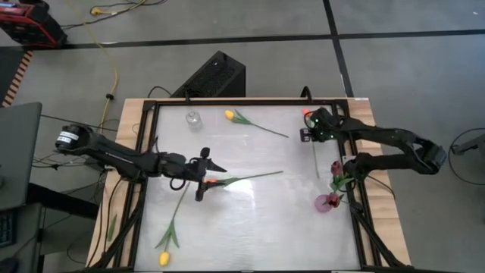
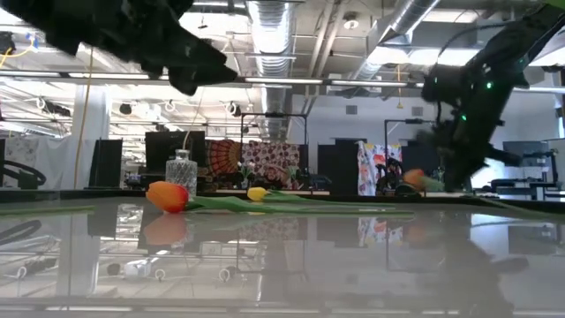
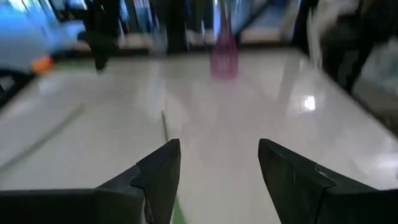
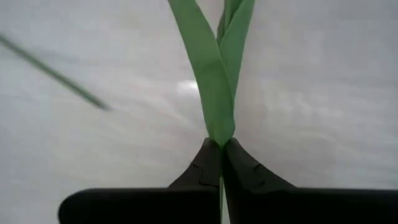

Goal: Sort flowers into vase by color
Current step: Put the top orange flower into the transparent vase

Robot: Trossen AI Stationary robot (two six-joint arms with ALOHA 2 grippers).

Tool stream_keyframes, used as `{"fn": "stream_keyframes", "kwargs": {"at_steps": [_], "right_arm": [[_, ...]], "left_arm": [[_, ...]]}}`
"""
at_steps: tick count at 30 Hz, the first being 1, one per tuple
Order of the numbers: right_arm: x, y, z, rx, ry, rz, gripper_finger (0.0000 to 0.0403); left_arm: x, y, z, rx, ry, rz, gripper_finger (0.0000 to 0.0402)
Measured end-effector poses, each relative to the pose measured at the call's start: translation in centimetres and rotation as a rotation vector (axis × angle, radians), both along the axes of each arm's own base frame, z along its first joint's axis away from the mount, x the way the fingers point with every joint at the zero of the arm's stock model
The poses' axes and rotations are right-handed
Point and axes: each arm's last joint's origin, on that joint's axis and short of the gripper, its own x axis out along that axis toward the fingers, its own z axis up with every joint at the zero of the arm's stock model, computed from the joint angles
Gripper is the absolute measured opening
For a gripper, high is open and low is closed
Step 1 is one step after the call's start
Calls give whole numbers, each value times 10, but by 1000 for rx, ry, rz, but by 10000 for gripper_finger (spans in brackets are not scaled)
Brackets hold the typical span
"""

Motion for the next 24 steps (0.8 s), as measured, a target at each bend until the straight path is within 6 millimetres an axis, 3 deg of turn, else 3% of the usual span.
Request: {"fn": "stream_keyframes", "kwargs": {"at_steps": [3,7,12,15,19,24], "right_arm": [[9,5,17,-103,-155,0,25],[30,14,50,-379,-473,24,25],[60,29,88,-725,-848,123,25],[75,36,100,-882,-1001,176,25],[103,39,110,-1035,-1097,222,25],[162,40,117,-1237,-1191,290,25]], "left_arm": [[-8,6,-15,-29,-193,22,206],[-9,14,-23,-40,-341,-4,206],[5,20,-38,-39,-275,-79,206],[16,21,-45,-33,-243,-130,206],[29,24,-50,-32,-222,-174,206],[38,27,-59,-45,-142,-218,206]]}}
